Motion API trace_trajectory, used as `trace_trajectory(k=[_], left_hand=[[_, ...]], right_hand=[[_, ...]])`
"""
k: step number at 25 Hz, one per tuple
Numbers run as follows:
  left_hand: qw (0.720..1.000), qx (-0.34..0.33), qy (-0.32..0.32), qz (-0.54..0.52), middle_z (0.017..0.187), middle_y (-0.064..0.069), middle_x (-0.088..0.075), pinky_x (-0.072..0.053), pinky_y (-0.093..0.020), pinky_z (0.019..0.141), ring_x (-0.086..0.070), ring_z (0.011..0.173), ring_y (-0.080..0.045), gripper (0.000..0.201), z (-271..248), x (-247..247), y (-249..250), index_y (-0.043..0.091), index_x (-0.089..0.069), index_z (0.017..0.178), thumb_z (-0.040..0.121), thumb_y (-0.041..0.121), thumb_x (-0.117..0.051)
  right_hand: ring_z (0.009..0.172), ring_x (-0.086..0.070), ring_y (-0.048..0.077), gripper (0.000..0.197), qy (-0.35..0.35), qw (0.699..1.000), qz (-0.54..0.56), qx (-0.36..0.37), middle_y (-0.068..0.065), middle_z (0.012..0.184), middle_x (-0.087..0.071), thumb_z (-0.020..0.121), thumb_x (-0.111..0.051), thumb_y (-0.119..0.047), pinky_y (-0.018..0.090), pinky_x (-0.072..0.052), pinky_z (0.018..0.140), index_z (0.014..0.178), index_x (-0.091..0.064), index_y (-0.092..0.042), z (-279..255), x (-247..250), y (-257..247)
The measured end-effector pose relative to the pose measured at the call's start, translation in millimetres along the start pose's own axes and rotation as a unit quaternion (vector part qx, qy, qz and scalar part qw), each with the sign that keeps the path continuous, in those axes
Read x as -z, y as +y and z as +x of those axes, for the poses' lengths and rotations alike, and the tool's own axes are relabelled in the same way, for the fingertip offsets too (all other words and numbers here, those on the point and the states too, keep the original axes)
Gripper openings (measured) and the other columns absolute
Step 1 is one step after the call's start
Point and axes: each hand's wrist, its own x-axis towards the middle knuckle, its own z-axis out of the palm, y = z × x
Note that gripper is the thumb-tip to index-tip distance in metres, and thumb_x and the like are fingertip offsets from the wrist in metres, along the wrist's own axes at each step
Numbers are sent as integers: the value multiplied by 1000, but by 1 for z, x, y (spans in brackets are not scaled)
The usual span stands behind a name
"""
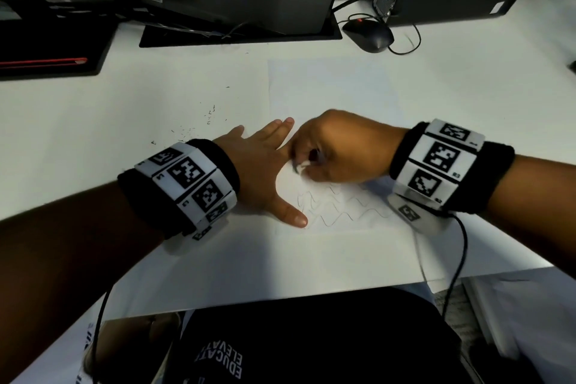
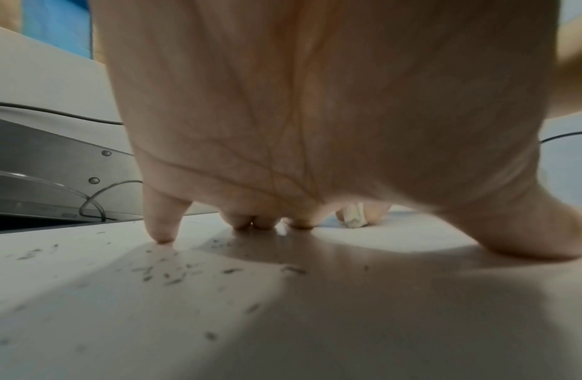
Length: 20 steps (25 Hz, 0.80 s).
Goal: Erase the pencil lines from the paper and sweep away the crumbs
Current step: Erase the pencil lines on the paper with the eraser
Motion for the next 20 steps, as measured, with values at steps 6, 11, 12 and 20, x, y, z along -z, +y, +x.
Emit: trace_trajectory(k=[6, 11, 12, 20], left_hand=[[1000, 1, -2, 1, 159, 8, 33, 1, -52, 120, 25, 148, -9, 143, 1, 0, 0, 37, 20, 154, 41, 103, -39], [1000, 7, -1, 6, 159, 7, 33, 0, -52, 120, 24, 148, -9, 142, 1, 0, 1, 34, 22, 153, 46, 102, -43], [1000, 7, -2, 8, 159, 7, 33, 0, -52, 120, 24, 148, -10, 142, 0, 0, 1, 33, 24, 153, 48, 101, -44], [1000, 7, -4, 19, 159, 7, 34, -1, -53, 121, 25, 148, -10, 142, 0, 1, 2, 31, 28, 151, 51, 100, -45]], right_hand=[[71, -60, 7, 9, -32, 999, 13, 33, -5, 86, -70, 82, -69, -22, 21, -48, 68, 89, -74, -18, -8, -7, -5], [70, -60, 8, 9, -19, 999, -7, 33, -4, 84, -70, 81, -67, -20, 21, -48, 67, 87, -73, -17, -10, -8, -6], [69, -59, 8, 9, -39, 998, 1, 45, -4, 83, -69, 82, -67, -21, 18, -46, 65, 87, -73, -16, -14, -11, -10], [67, -58, 8, 9, -44, 998, -4, 52, -4, 80, -68, 82, -66, -21, 18, -45, 63, 86, -72, -17, -19, -13, -11]])
